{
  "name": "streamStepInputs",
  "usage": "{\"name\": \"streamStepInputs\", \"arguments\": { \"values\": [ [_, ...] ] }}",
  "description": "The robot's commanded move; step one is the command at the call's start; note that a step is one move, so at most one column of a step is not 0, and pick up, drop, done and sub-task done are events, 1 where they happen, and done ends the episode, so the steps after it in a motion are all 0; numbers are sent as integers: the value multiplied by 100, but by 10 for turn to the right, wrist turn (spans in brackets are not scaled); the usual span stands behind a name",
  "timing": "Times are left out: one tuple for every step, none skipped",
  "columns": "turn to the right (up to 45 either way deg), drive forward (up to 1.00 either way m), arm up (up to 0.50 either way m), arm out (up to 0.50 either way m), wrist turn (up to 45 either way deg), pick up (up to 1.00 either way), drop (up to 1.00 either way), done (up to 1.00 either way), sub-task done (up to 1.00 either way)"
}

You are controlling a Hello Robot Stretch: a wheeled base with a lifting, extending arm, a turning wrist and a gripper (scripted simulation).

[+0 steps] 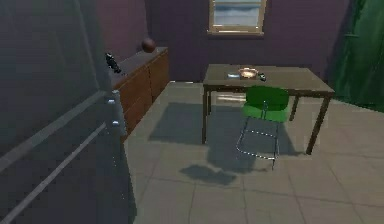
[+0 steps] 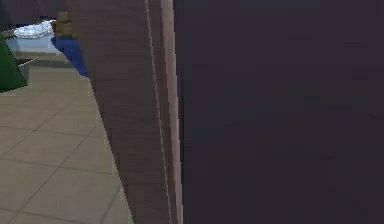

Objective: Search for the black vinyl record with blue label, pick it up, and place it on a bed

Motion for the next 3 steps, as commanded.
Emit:
{"name": "streamStepInputs", "arguments": {
  "values": [
    [0,20,0,0,0,0,0,0,0],
    [450,0,0,0,0,0,0,0,0],
    [60,0,0,0,0,0,0,0,0]
  ]
}}
